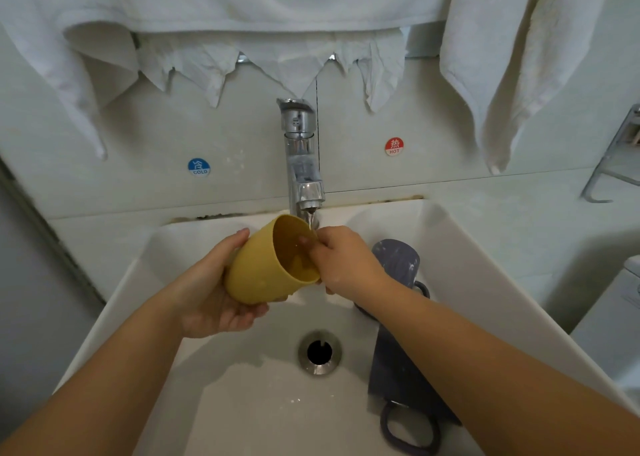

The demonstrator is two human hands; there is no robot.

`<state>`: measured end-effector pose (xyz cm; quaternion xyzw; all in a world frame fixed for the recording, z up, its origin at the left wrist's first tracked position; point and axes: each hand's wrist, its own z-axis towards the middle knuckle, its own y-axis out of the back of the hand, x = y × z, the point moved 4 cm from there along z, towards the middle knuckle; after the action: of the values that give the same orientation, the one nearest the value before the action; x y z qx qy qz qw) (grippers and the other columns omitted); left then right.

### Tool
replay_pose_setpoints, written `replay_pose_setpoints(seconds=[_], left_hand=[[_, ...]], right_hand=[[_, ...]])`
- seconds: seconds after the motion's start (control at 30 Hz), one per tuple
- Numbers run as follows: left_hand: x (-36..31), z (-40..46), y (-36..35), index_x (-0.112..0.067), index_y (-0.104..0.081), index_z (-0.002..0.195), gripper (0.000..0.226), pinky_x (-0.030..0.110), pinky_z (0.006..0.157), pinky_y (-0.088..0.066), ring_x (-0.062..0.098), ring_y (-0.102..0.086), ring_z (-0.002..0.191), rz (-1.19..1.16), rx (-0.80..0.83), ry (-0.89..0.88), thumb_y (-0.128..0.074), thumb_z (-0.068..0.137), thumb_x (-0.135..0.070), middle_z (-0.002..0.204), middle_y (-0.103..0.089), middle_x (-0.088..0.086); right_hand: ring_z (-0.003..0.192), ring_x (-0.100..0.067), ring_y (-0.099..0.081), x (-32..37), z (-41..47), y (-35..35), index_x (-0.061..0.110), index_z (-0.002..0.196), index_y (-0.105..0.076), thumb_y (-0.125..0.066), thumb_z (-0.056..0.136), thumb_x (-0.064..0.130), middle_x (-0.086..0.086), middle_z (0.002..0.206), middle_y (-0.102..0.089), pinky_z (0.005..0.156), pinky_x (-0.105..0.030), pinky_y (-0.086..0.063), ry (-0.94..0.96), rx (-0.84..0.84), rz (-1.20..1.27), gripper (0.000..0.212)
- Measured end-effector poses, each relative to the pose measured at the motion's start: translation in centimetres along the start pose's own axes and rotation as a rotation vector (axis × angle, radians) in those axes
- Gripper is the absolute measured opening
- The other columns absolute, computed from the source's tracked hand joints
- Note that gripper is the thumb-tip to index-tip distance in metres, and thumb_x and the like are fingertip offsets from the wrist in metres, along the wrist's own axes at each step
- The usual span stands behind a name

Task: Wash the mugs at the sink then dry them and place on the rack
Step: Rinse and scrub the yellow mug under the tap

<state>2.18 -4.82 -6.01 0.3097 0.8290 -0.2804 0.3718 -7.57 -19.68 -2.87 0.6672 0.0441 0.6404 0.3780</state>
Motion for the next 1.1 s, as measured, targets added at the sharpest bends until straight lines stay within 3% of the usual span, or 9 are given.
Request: replay_pose_setpoints(seconds=[0.13, 0.3, 0.37, 0.5, 0.6, 0.73, 0.87, 0.97, 1.1], left_hand=[[-0.4, -0.1, -0.4, -0.013, -0.056, 0.128, 0.066, 0.044, 0.065, -0.060, 0.038, -0.067, 0.086, -0.106, 0.047, -0.138, -0.059, 0.074, -0.051, 0.107, -0.066, 0.024], [-0.3, 0.0, -0.4, -0.014, -0.061, 0.116, 0.064, 0.035, 0.053, -0.058, 0.034, -0.068, 0.072, -0.039, -0.053, -0.126, -0.061, 0.069, -0.057, 0.091, -0.069, 0.020], [0.1, 0.2, -0.6, -0.014, -0.062, 0.115, 0.066, 0.033, 0.048, -0.057, 0.034, -0.068, 0.069, -0.017, -0.075, -0.091, -0.060, 0.068, -0.061, 0.087, -0.069, 0.020], [0.5, 0.4, -1.1, -0.011, -0.060, 0.115, 0.069, 0.036, 0.048, -0.059, 0.037, -0.067, 0.071, -0.043, -0.047, -0.032, -0.061, 0.067, -0.060, 0.088, -0.068, 0.022], [0.4, 0.5, -1.3, -0.010, -0.059, 0.118, 0.069, 0.038, 0.056, -0.059, 0.038, -0.067, 0.080, -0.132, -0.010, -0.032, -0.062, 0.068, -0.057, 0.097, -0.067, 0.024], [0.7, 1.0, -1.2, -0.013, -0.060, 0.119, 0.070, 0.027, 0.050, -0.055, 0.029, -0.065, 0.066, -0.083, -0.017, -0.066, -0.057, 0.070, -0.063, 0.087, -0.067, 0.019], [1.3, 1.9, -0.9, -0.011, -0.060, 0.120, 0.083, 0.020, 0.039, -0.049, 0.021, -0.060, 0.050, -0.083, -0.068, -0.023, -0.052, 0.071, -0.077, 0.096, -0.063, 0.018], [1.6, 2.3, -0.6, -0.010, -0.061, 0.119, 0.086, 0.019, 0.038, -0.047, 0.021, -0.057, 0.052, -0.091, -0.114, -0.005, -0.052, 0.071, -0.080, 0.094, -0.063, 0.016], [1.7, 2.2, -0.8, -0.010, -0.064, 0.103, 0.074, 0.016, 0.035, -0.042, 0.019, -0.052, 0.048, -0.055, -0.124, -0.019, -0.050, 0.076, -0.078, 0.077, -0.061, 0.012]], right_hand=[[0.045, -0.010, -0.055, -0.5, 0.0, -0.4, 0.015, 0.066, -0.055, -0.039, 0.102, 0.036, 0.000, 0.049, -0.058, 0.061, -0.028, -0.048, -0.154, 0.037, 0.158, 0.044], [0.061, -0.013, -0.053, -0.7, -0.2, -0.8, 0.013, 0.086, -0.057, -0.054, 0.089, 0.007, 0.002, 0.064, -0.059, 0.056, -0.023, -0.042, -0.149, 0.151, 0.138, 0.008], [0.067, -0.012, -0.055, -0.6, -0.1, -0.6, 0.018, 0.092, -0.055, -0.058, 0.087, 0.005, 0.002, 0.074, -0.058, 0.056, -0.022, -0.044, -0.110, 0.116, 0.086, 0.014], [0.052, -0.009, -0.051, -0.7, 0.0, 0.3, 0.015, 0.065, -0.053, -0.052, 0.094, 0.012, 0.001, 0.057, -0.053, 0.051, -0.020, -0.040, -0.074, -0.012, 0.005, 0.029], [0.047, -0.008, -0.054, -1.2, 0.0, 0.3, 0.013, 0.072, -0.055, -0.049, 0.099, 0.028, -0.001, 0.056, -0.057, 0.048, -0.019, -0.042, -0.157, 0.023, 0.059, 0.031], [0.048, -0.012, -0.047, -1.0, -0.3, 0.3, 0.011, 0.090, -0.057, -0.046, 0.099, 0.017, -0.004, 0.064, -0.056, 0.044, -0.021, -0.040, -0.243, 0.126, 0.086, 0.016], [0.085, -0.016, -0.057, 0.2, -1.3, 0.7, 0.020, 0.110, -0.050, -0.053, 0.093, 0.020, -0.001, 0.098, -0.057, 0.074, -0.034, -0.054, -0.081, 0.008, -0.054, 0.017], [0.108, -0.013, -0.049, 1.6, -2.2, 1.3, 0.023, 0.119, -0.054, -0.051, 0.092, 0.018, 0.003, 0.119, -0.053, 0.090, -0.033, -0.048, 0.153, -0.117, -0.197, 0.027], [0.085, -0.005, -0.055, 2.0, -2.8, -0.3, 0.016, 0.106, -0.069, -0.043, 0.091, 0.003, 0.009, 0.089, -0.062, 0.080, -0.024, -0.045, 0.110, 0.271, -0.021, 0.033]])
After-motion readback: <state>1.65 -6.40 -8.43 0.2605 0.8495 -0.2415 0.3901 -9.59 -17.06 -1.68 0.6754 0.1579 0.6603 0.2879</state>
